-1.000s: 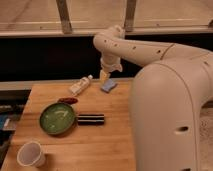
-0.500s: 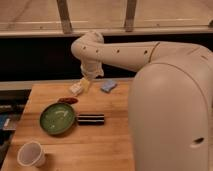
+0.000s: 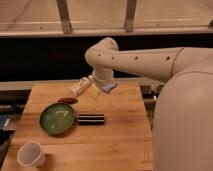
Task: Move the arm in a circular motion
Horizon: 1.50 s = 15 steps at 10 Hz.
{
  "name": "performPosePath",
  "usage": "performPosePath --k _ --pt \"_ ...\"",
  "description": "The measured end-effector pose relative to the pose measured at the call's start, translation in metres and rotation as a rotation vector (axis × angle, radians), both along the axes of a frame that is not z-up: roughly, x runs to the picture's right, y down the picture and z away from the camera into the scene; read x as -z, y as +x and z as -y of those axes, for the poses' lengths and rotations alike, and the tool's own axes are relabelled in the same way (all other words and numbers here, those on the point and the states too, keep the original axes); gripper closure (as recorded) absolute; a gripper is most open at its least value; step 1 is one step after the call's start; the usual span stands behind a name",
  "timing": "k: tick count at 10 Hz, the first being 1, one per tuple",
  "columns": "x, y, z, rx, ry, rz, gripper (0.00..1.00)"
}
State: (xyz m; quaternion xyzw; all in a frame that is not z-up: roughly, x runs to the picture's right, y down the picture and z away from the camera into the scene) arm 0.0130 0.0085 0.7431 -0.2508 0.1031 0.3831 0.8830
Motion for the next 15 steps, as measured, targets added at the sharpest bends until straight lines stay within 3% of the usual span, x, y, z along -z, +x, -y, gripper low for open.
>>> performPosePath --k 2,4,7,9,12,13,15 --pt "-0.020 0.064 0.007 -0.077 -0.032 -0.086 0.26" --pt "-0.049 0.105 0.028 -0.127 -0.057 -0.139 0.26" --pt "-0.080 0.123 0.061 -0.140 -0.066 -0.164 0.26" --pt "-0.091 0.100 0.080 -0.111 -0.059 -0.149 0.26" --pt "-0.092 0.042 0.091 -0.045 -0.054 -0.080 0.26" --pt "-0.085 0.008 0.085 0.010 -0.058 -0.026 0.26" --pt "-0.059 -0.034 0.058 0.107 -0.063 0.063 0.26"
